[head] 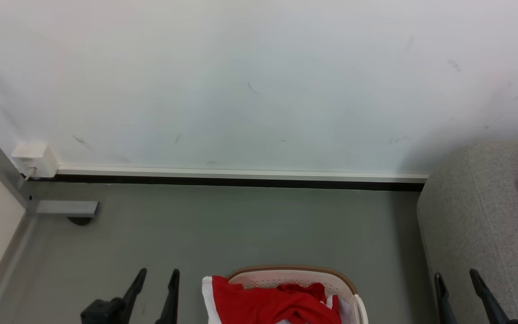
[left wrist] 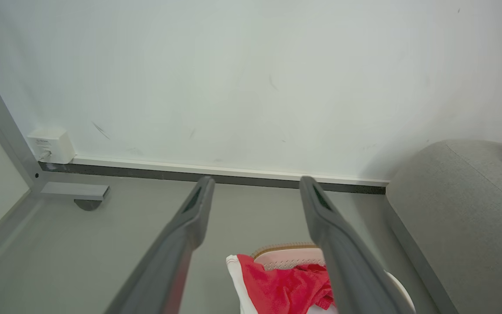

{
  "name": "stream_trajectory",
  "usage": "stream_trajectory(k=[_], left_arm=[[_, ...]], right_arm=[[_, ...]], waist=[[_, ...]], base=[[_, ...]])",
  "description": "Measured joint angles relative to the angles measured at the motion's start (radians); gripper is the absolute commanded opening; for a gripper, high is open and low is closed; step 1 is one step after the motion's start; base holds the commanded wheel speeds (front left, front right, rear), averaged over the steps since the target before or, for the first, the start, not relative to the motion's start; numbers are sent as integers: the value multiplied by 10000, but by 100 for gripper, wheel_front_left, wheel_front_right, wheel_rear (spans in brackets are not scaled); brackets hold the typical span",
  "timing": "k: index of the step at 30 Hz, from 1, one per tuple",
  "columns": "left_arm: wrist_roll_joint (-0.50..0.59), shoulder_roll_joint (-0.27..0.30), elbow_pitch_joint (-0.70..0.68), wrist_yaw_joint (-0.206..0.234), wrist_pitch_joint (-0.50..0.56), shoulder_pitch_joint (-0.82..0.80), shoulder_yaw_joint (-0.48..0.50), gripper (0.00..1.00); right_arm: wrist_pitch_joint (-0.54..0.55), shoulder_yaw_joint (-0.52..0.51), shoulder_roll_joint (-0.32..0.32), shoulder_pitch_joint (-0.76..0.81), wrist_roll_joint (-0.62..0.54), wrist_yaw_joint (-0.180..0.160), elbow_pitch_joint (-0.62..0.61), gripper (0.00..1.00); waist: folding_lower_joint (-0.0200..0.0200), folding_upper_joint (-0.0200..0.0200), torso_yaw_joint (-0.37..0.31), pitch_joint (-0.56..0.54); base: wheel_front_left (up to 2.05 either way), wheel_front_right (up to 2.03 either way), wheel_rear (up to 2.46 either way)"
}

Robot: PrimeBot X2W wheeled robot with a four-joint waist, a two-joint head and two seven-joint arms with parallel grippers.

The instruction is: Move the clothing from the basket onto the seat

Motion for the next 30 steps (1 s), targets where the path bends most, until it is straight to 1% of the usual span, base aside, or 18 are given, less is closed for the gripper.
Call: stream_trajectory(k=[5,8,12,15,19,21,26,30], left_arm=[[594,-393,-100,-435,0,64,725,100],[863,-569,-117,-602,0,37,1028,100],[1250,-759,-159,-788,0,-58,1260,100],[1540,-855,-136,-892,0,-271,1189,100],[2196,-941,232,-993,0,-953,637,100],[2552,-980,675,-1039,0,-1421,224,100],[3365,-1041,2357,-1051,213,-2776,-662,100],[3904,-1101,3590,-1039,738,-3976,-1283,100]], right_arm=[[0,-2,52,-96,0,0,44,100],[2,8,56,-154,0,0,46,100],[0,2,46,-344,12,0,25,100],[2,-13,27,-500,63,0,-50,100],[2,-90,-46,-878,180,0,-299,100],[2,-84,-69,-1097,217,0,-405,100],[0,-19,-38,-1667,410,0,-744,100],[0,56,40,-2121,520,0,-989,100]], waist=[[0,0,-73,198],[0,0,-122,338],[1,0,-211,545],[0,0,-287,766],[1,1,-402,1217],[1,0,-477,1497],[3,0,-738,2309],[3,0,-998,3051]], base=[[0,0,0],[0,0,0],[0,0,0],[0,0,0],[0,0,0],[0,0,0],[0,0,0],[0,0,0]])
